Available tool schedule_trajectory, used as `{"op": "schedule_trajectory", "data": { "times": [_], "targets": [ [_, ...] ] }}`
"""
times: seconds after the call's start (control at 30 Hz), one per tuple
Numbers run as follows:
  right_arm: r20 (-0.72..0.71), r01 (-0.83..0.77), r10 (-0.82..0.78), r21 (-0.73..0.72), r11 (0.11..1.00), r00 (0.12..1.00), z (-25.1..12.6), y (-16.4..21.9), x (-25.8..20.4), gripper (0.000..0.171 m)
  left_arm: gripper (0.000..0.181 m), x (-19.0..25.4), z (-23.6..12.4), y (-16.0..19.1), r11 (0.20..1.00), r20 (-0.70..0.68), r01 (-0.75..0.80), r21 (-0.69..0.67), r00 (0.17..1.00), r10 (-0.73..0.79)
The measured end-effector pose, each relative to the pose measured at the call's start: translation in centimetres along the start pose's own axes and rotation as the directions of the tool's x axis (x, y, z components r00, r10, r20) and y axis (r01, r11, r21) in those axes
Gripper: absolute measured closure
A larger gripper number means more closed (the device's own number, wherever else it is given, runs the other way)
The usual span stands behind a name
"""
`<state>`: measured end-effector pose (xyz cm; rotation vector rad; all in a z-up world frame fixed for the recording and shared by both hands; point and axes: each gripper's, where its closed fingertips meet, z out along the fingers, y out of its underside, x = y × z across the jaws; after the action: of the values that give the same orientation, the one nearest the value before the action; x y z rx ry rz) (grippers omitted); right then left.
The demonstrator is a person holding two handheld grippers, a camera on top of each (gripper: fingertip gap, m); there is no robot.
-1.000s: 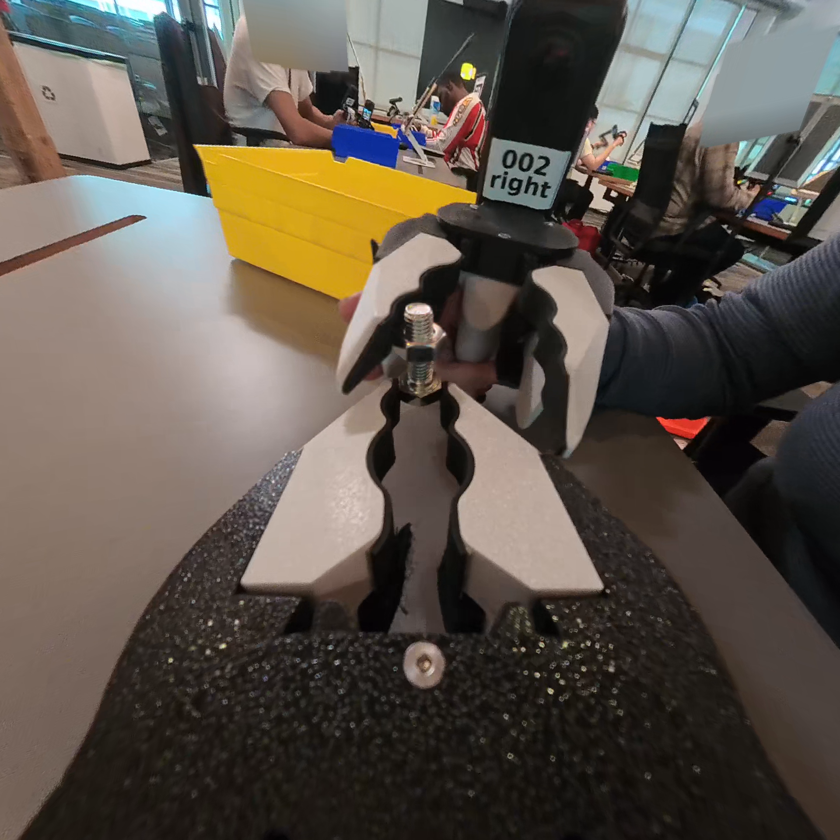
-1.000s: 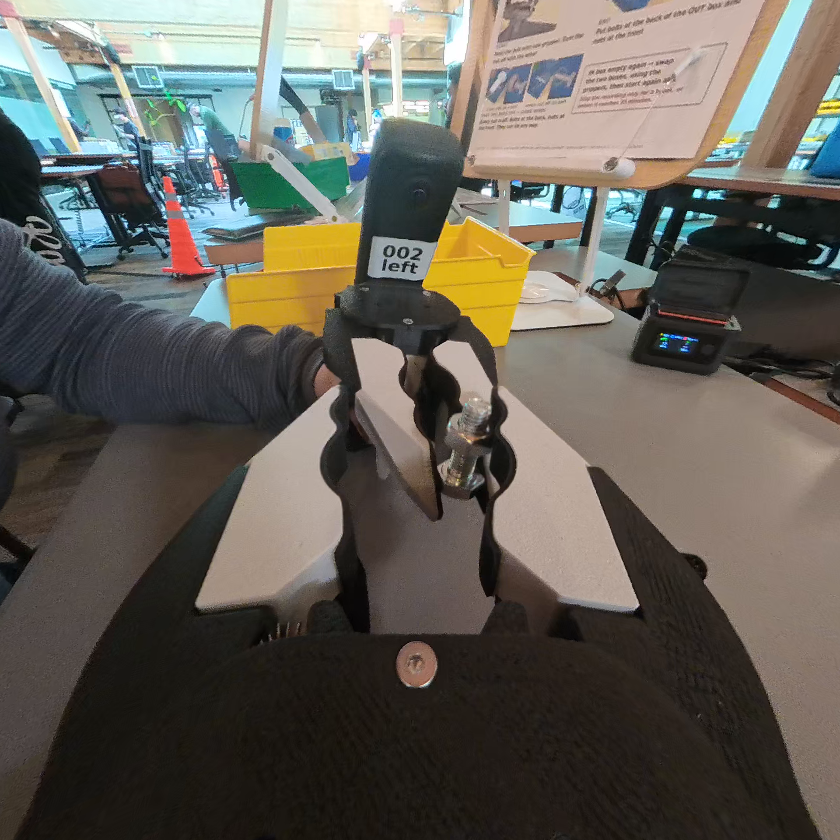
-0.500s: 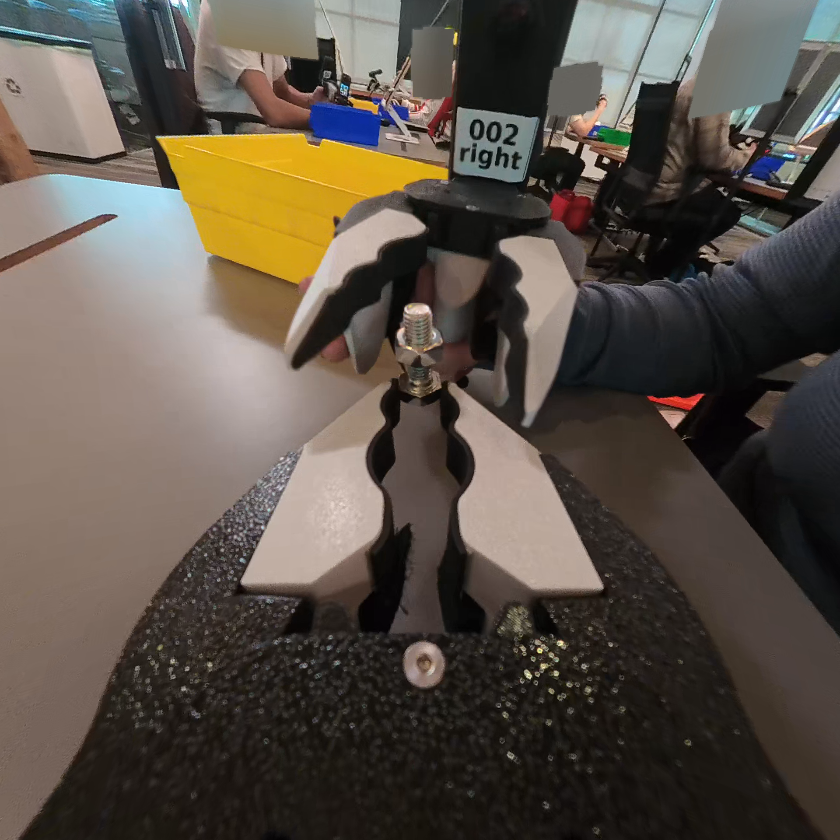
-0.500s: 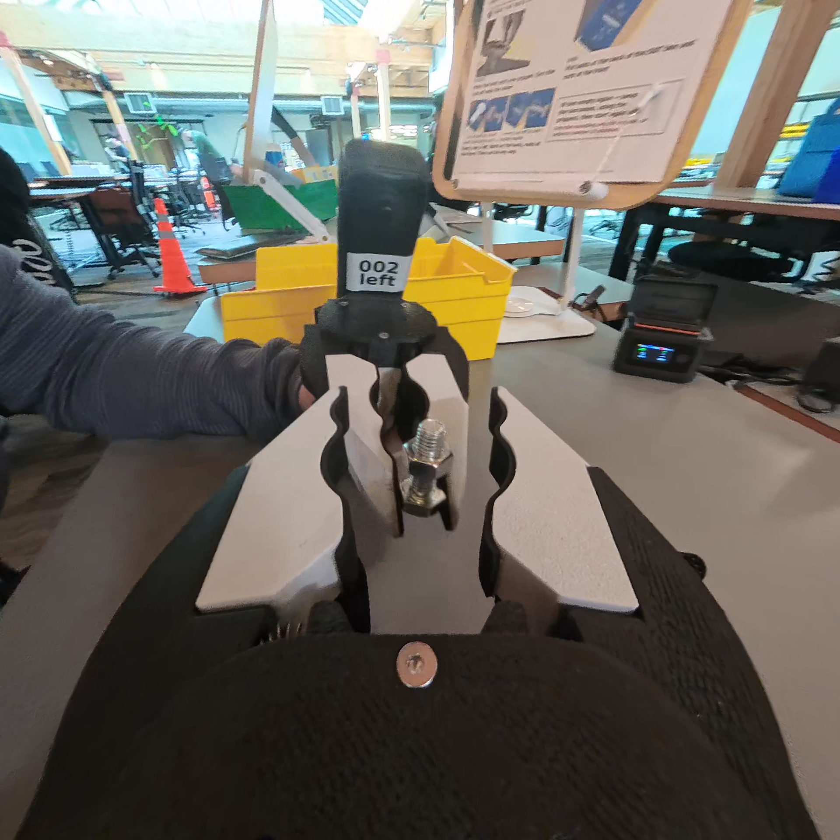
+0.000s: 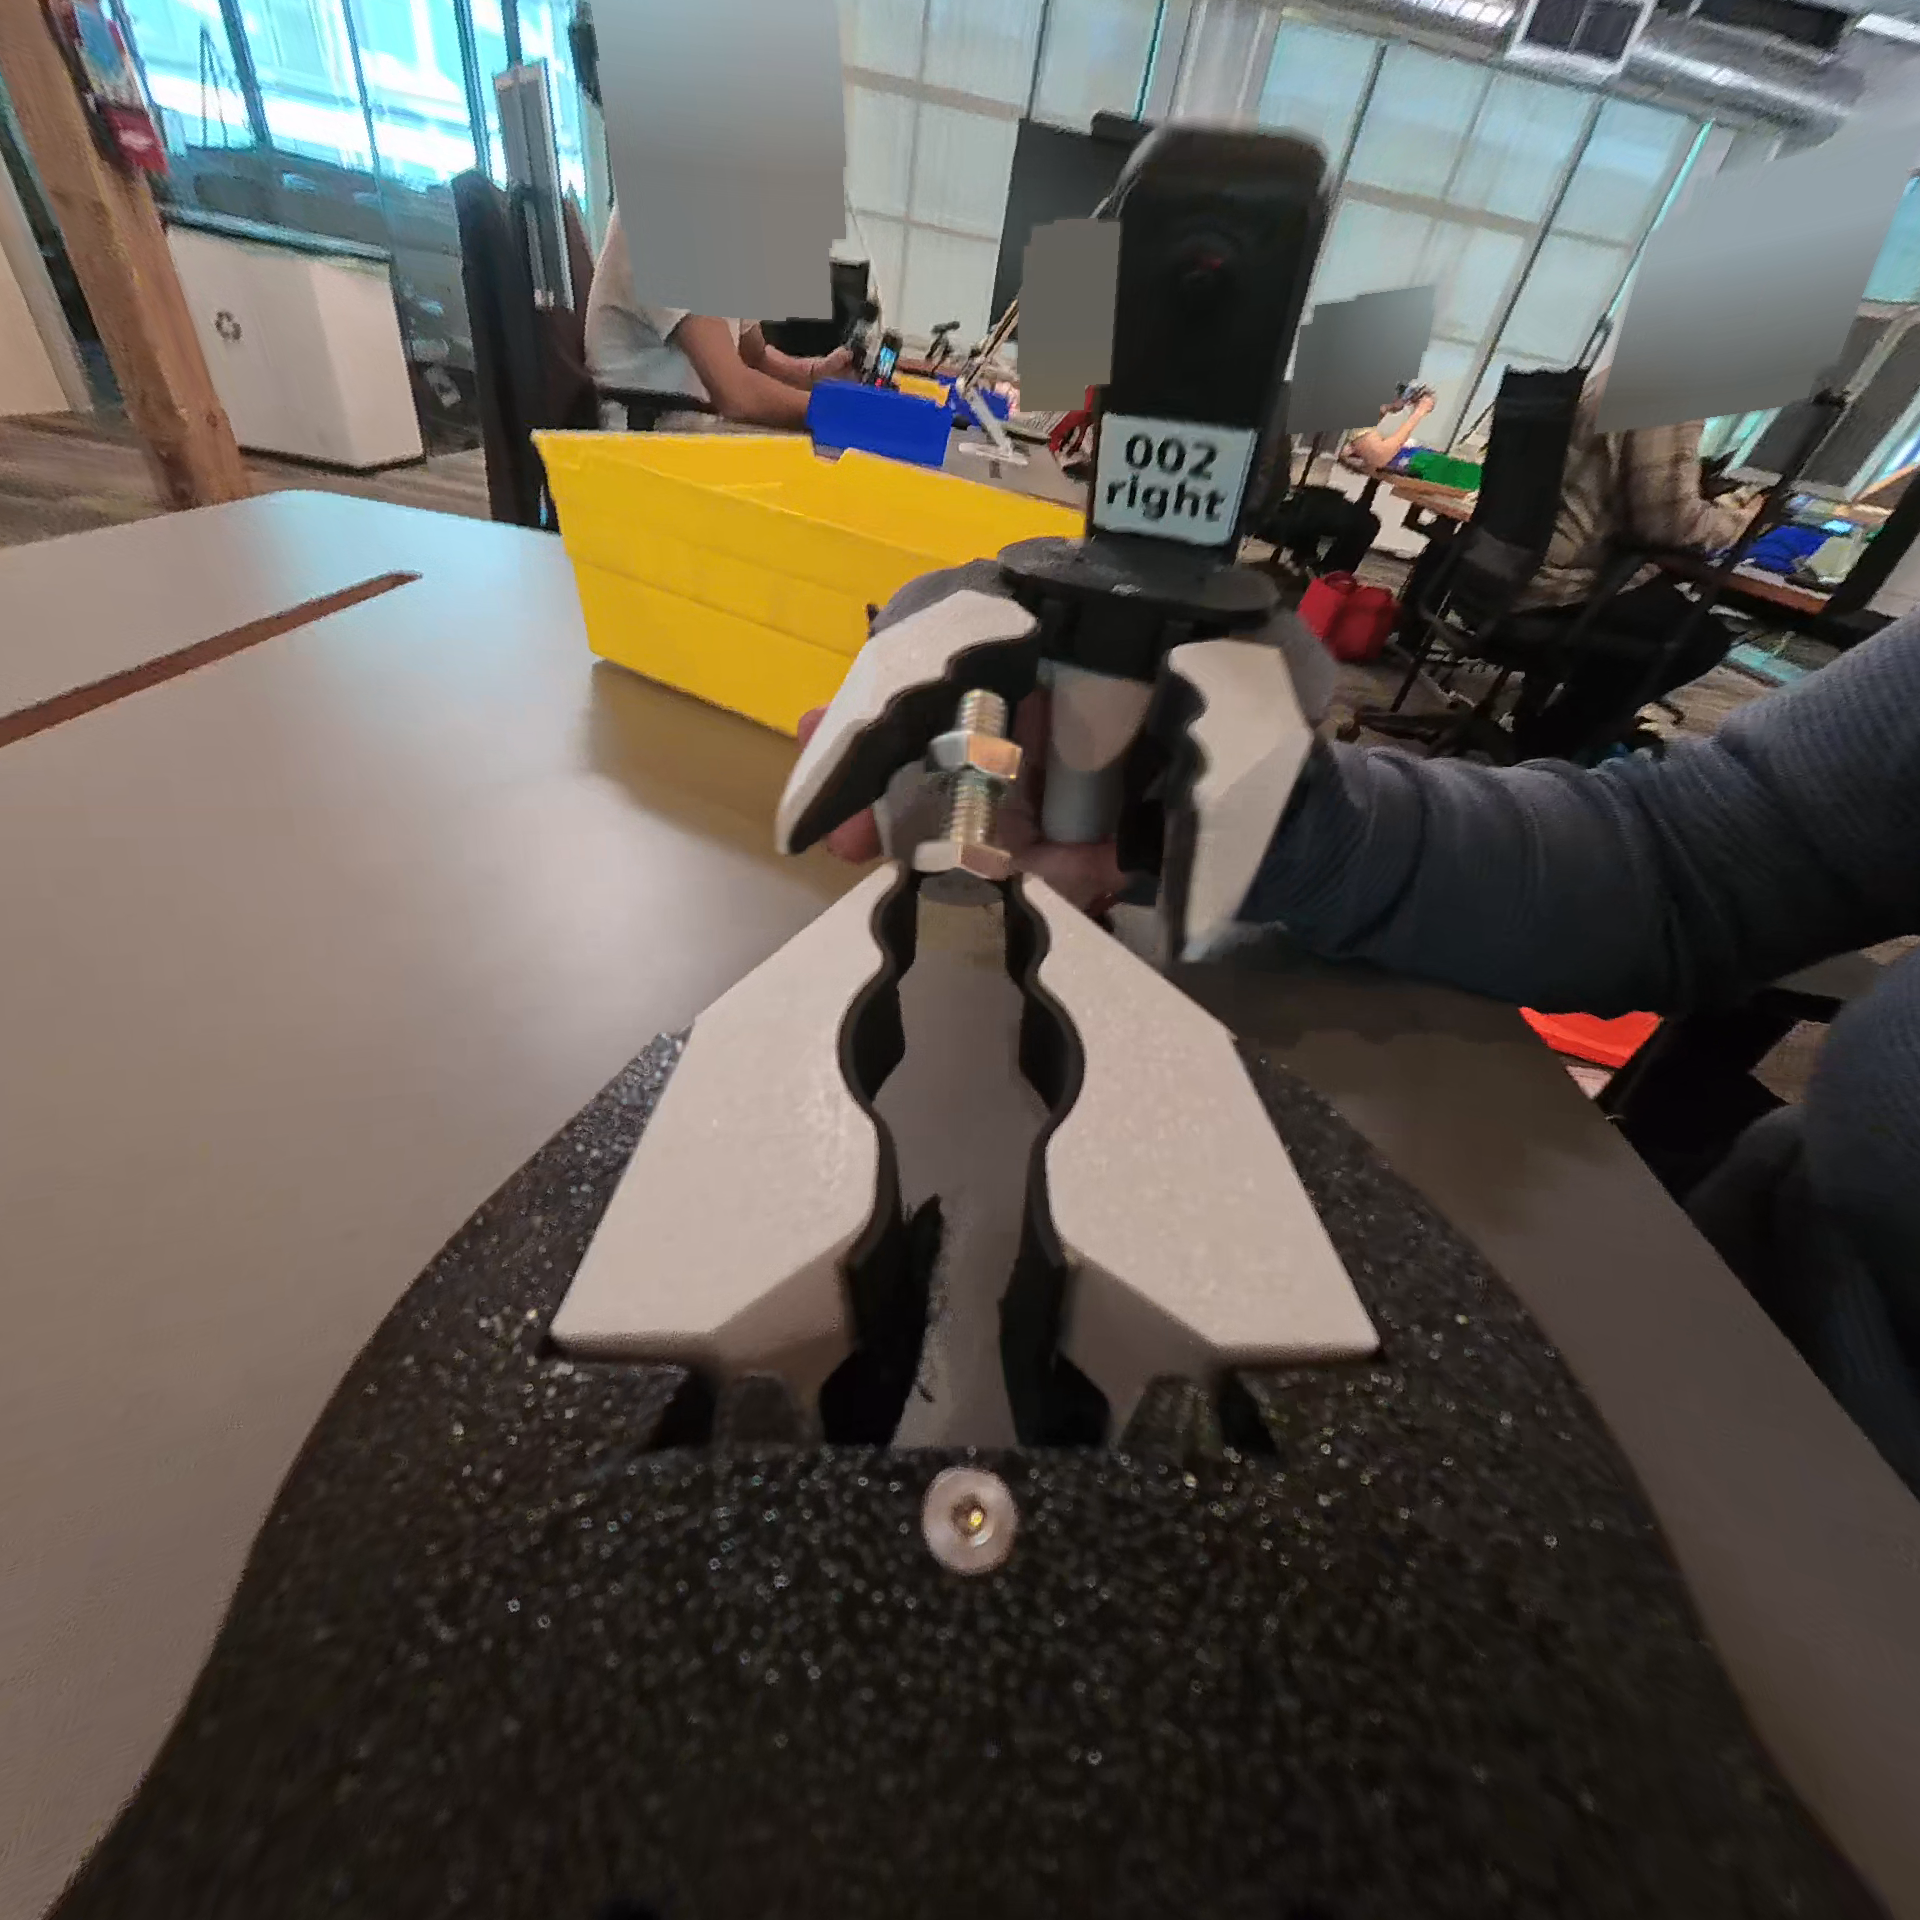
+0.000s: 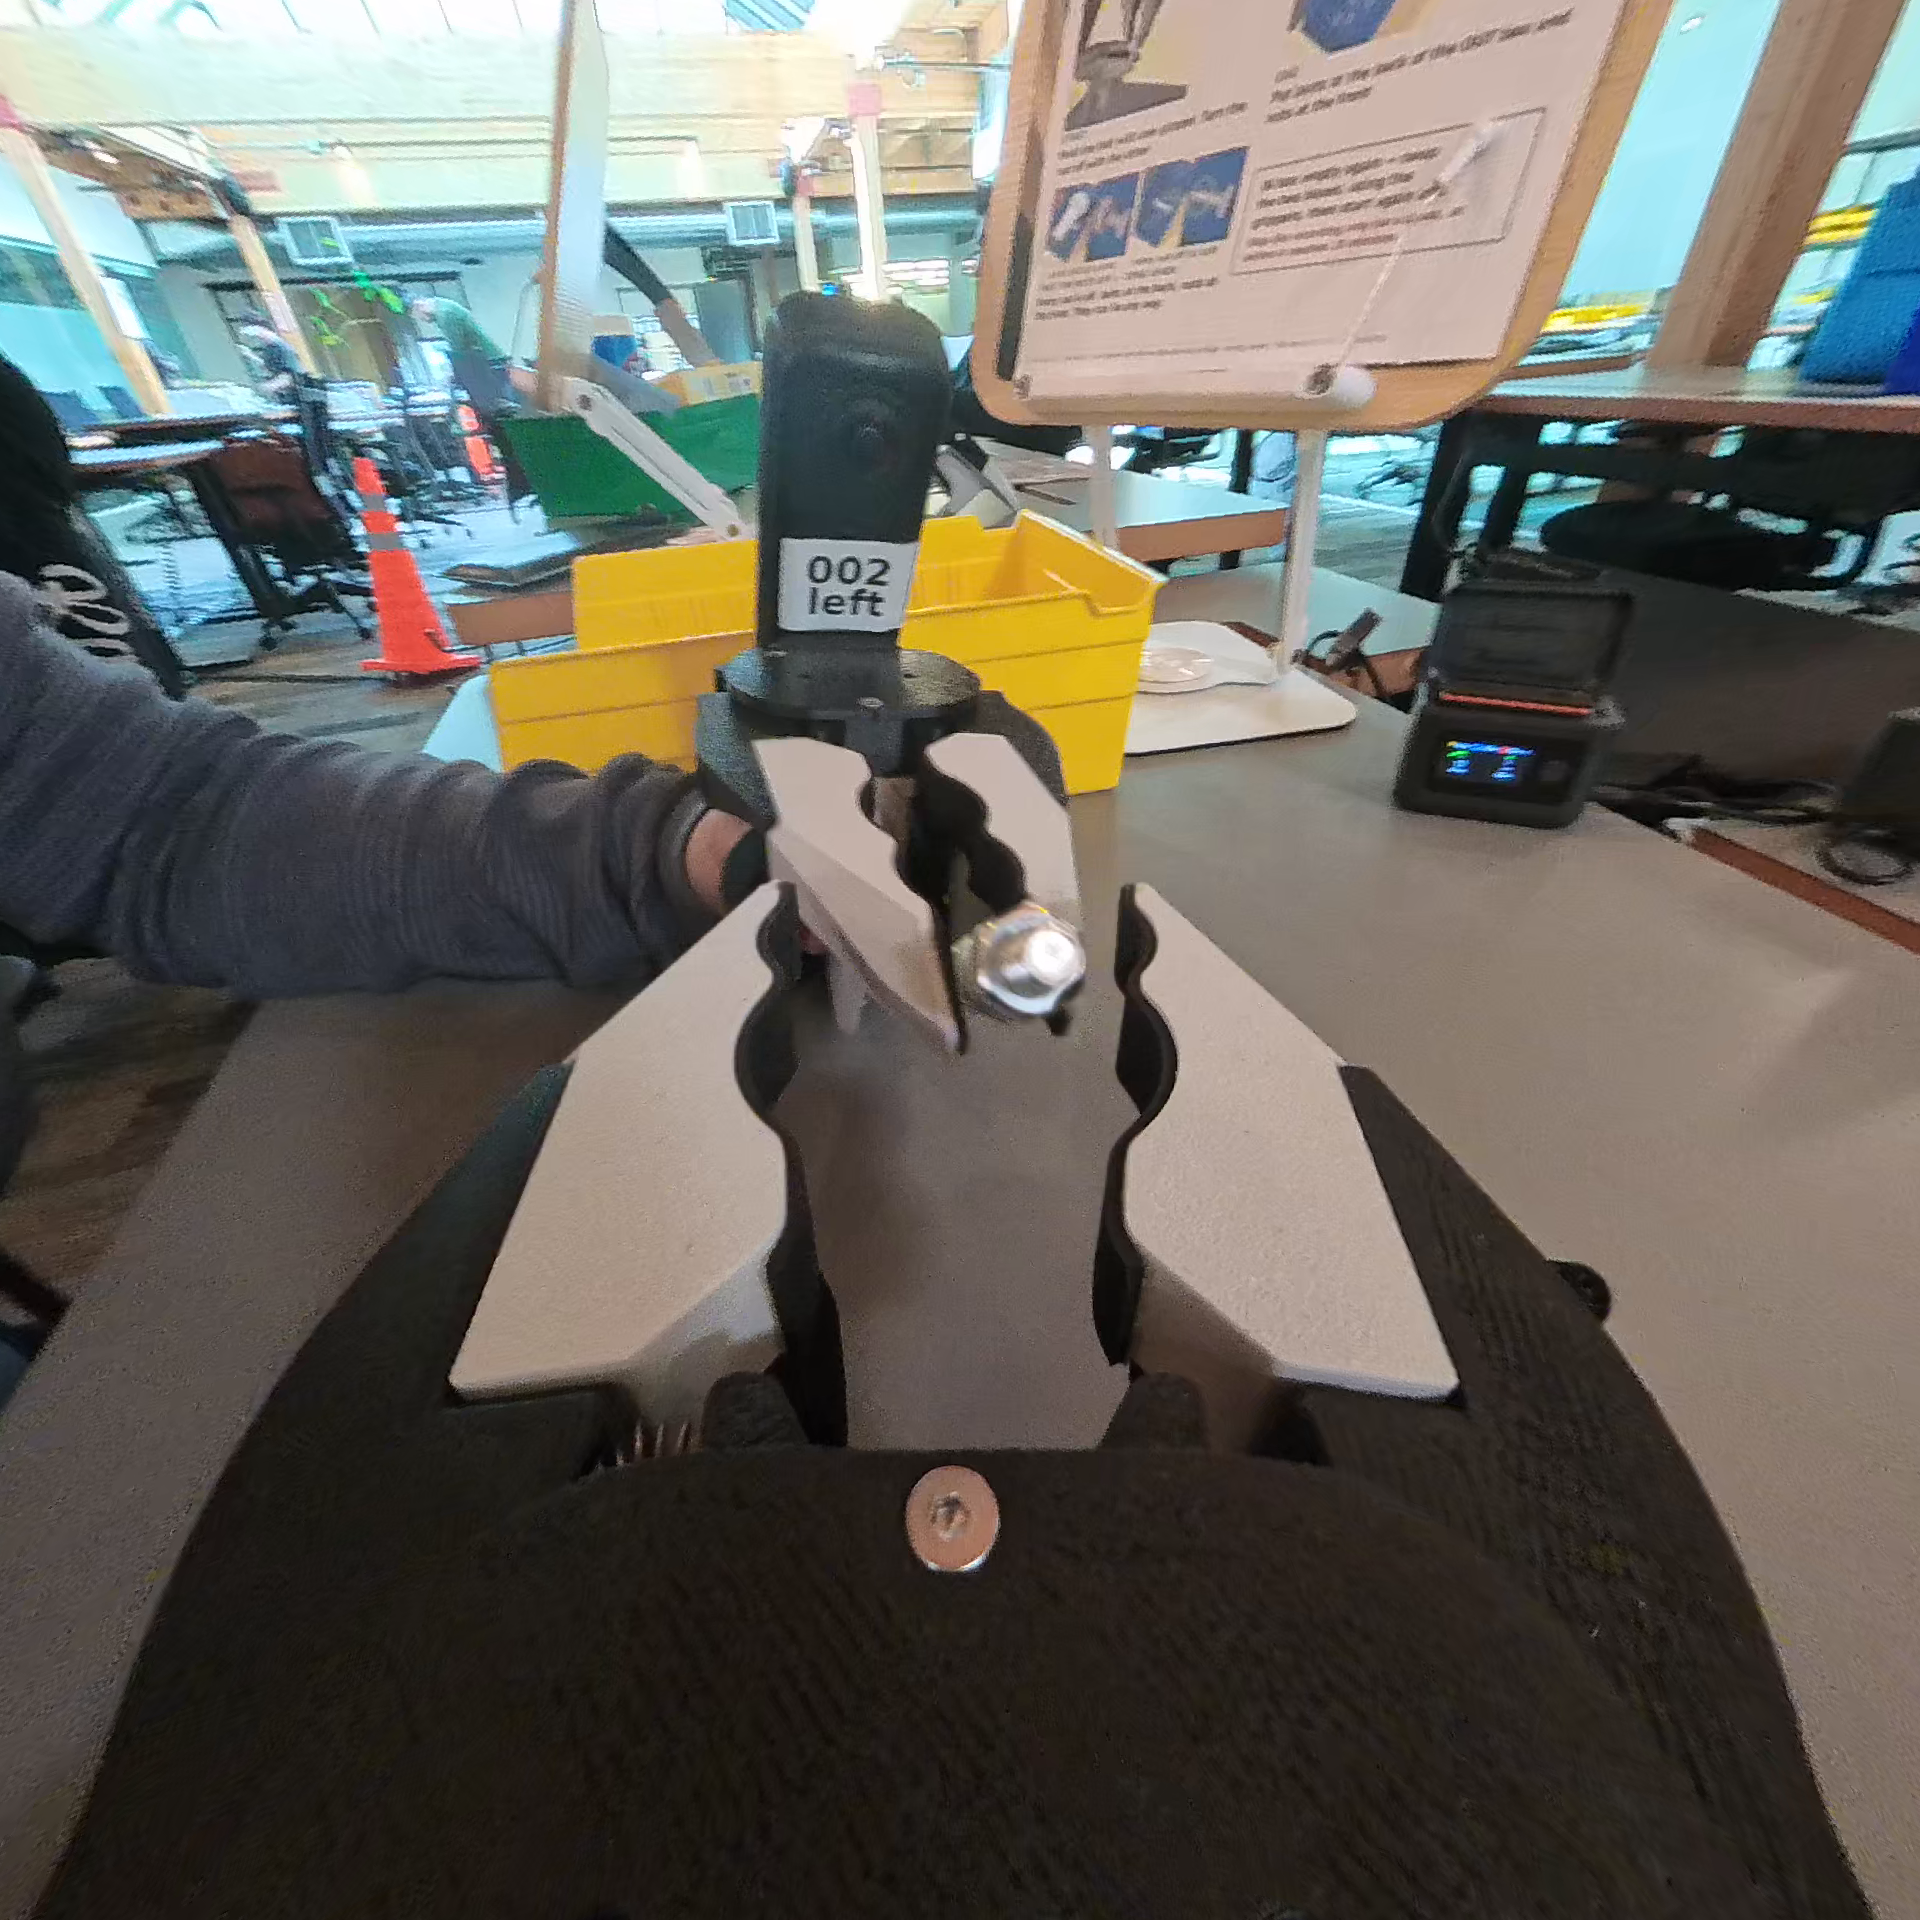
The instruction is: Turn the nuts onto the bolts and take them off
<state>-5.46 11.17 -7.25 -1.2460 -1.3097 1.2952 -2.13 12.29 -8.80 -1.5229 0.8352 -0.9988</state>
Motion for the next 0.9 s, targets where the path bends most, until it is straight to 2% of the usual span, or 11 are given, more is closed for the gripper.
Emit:
{"op": "schedule_trajectory", "data": {
  "times": [0.1,0.23,0.47,0.67,0.83,0.87,0.9],
  "targets": [
    [-0.029,-0.004,0.005,0.03,1.0,1.0,-0.4,-0.5,0.6,0.114,0.166,0.3,-0.3,-0.6,1.0,-0.013,-0.009,0.027,1.0,0.009],
    [0.005,-0.049,0.049,0.085,0.995,0.999,-1.3,-1.4,0.6,0.136,0.166,0.2,-0.6,-0.6,0.999,-0.022,-0.008,0.033,1.0,0.008],
    [-0.001,-0.067,0.068,0.156,0.985,0.998,-2.4,-2.7,1.1,0.144,0.166,-0.1,-1.0,-1.0,0.998,-0.021,0.004,0.068,1.0,-0.003],
    [0.016,-0.064,0.062,0.156,0.986,0.998,-2.3,-2.7,0.7,0.163,0.166,0.2,-0.9,-1.0,0.998,-0.029,-0.005,0.063,1.0,0.007],
    [-0.017,-0.055,0.058,0.145,0.988,0.998,-2.6,-3.5,0.9,0.163,0.166,0.0,-0.8,-1.8,0.991,0.011,-0.026,0.129,1.0,0.025],
    [-0.046,-0.029,0.035,0.135,0.99,0.998,-2.9,-3.9,0.9,0.163,0.156,-0.1,-0.8,-1.9,0.989,0.035,-0.044,0.143,0.999,0.04],
    [-0.091,0.009,0.002,0.12,0.993,0.996,-3.5,-4.7,1.0,0.163,0.138,-0.4,-0.7,-1.9,0.989,0.064,-0.051,0.142,0.997,0.043]
  ]
}}
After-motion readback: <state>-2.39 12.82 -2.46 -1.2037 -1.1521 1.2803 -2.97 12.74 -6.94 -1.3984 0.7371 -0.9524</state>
